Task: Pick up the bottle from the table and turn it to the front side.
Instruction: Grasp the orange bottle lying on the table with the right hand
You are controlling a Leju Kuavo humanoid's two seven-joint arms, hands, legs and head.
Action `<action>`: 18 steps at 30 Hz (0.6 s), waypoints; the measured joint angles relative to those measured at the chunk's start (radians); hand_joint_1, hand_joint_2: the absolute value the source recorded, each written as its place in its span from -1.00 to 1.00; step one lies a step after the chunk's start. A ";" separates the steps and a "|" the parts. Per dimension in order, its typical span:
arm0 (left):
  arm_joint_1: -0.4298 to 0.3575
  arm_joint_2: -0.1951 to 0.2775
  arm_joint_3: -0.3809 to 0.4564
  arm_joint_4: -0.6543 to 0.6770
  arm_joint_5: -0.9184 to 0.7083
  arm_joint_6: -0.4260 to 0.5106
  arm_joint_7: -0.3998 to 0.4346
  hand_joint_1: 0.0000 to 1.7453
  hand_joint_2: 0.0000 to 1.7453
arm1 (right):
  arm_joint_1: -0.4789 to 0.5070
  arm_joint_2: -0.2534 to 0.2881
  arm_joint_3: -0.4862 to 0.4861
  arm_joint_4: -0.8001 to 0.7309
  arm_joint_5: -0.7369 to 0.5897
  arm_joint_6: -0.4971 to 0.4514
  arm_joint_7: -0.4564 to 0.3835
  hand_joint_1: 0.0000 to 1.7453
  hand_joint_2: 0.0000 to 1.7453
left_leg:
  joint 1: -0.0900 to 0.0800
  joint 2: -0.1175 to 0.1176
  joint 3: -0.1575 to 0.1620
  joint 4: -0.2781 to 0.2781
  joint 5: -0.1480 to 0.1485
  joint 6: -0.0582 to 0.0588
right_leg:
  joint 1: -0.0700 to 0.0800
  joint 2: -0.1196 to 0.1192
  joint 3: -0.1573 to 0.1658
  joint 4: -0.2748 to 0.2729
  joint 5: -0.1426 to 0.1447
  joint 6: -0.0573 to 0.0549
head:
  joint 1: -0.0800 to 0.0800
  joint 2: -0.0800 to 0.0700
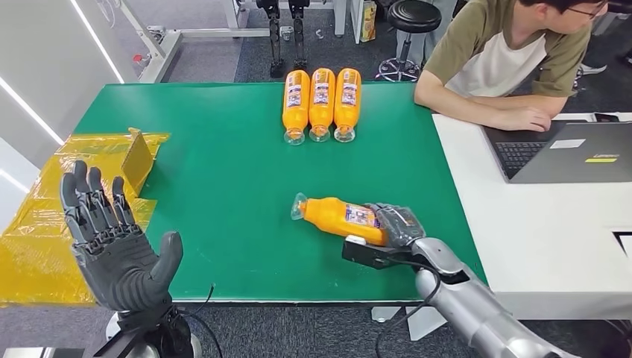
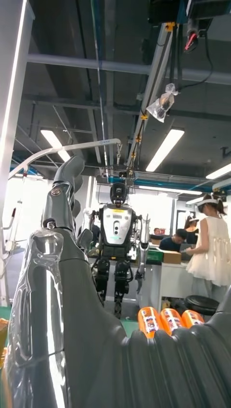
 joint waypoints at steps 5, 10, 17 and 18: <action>0.011 0.000 0.000 0.001 -0.009 0.004 0.041 -1.00 1.00 | 0.156 0.107 -0.131 -0.172 -0.166 -0.283 -0.143 0.98 1.00 | 0.001 -0.007 -0.004 0.000 0.000 -0.001 | 0.001 -0.006 -0.002 0.001 -0.004 -0.002 | 0.000 0.000; 0.011 0.001 -0.001 0.022 0.013 -0.034 0.106 -1.00 1.00 | 0.292 0.221 -0.185 -0.361 -0.317 -0.440 -0.236 1.00 1.00 | 0.001 -0.006 -0.005 -0.001 -0.003 -0.004 | 0.001 -0.005 -0.004 0.001 -0.007 -0.003 | 0.000 0.000; 0.009 0.000 -0.023 0.067 -0.006 -0.096 0.164 -1.00 1.00 | 0.359 0.278 -0.188 -0.492 -0.342 -0.442 -0.239 0.99 1.00 | 0.000 -0.006 -0.006 -0.001 -0.003 -0.004 | 0.000 -0.005 -0.006 0.001 -0.007 -0.003 | 0.000 0.000; 0.008 0.000 -0.026 0.071 -0.007 -0.104 0.168 -1.00 1.00 | 0.362 0.280 -0.188 -0.500 -0.345 -0.440 -0.240 0.99 1.00 | 0.000 -0.006 -0.006 -0.001 -0.003 -0.004 | 0.000 -0.005 -0.006 0.001 -0.007 -0.003 | 0.000 0.000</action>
